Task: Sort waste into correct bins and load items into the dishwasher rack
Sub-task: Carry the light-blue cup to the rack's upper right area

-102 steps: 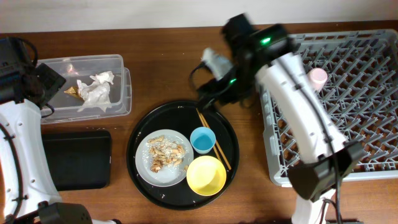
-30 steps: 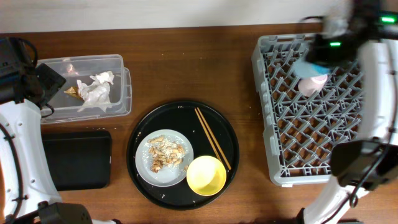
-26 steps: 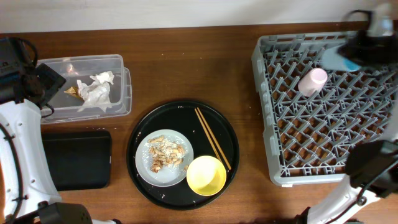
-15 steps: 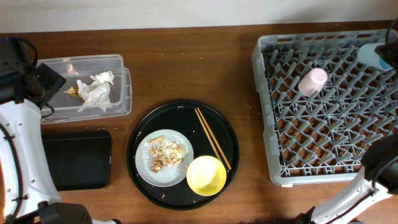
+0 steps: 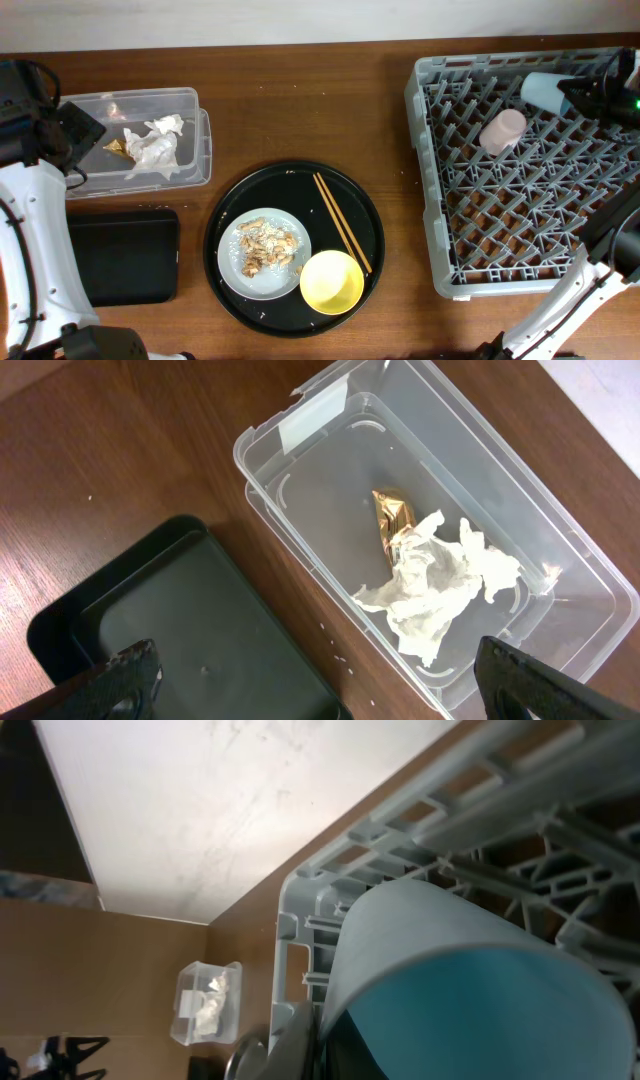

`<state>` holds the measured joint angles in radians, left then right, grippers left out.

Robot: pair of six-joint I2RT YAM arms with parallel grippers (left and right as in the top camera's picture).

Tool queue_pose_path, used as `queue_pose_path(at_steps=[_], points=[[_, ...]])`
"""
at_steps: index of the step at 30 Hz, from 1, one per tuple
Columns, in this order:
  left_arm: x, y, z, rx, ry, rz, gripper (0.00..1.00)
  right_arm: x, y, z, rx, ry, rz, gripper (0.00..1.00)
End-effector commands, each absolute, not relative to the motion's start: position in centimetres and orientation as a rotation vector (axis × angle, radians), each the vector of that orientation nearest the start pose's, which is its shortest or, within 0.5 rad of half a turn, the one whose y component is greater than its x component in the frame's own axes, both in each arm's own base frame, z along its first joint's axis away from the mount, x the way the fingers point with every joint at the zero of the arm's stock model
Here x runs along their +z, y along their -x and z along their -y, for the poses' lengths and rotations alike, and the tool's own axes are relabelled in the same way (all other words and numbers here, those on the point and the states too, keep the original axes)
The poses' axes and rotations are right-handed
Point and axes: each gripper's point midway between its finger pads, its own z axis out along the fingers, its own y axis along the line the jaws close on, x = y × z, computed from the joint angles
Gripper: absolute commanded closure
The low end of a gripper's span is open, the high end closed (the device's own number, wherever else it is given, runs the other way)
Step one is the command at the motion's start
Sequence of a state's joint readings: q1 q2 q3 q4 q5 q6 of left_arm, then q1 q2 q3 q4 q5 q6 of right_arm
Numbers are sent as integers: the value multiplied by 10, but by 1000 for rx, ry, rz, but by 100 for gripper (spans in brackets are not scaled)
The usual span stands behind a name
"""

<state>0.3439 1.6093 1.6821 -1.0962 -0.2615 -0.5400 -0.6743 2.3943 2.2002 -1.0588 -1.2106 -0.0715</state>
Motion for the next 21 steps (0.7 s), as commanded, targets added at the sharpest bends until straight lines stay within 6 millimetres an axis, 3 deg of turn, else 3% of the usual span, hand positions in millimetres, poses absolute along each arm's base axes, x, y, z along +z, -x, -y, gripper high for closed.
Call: queue_pose_path(at_steps=[1,3,6,21], points=[[259,-356,-178,268,1188,-2243,1,171,-490,198,1259,-466,-2113,96],[259,-356,-178,268,1188,-2243,1,152,-487,206,1167,-524,-2196,96],[259,-356,-178,268,1188,-2243,1,140,-484,207,1147,-542,-2225,96],[259,-356,-178,268,1188,-2243,1,130,-457,233,1153,-724,-2241,96]])
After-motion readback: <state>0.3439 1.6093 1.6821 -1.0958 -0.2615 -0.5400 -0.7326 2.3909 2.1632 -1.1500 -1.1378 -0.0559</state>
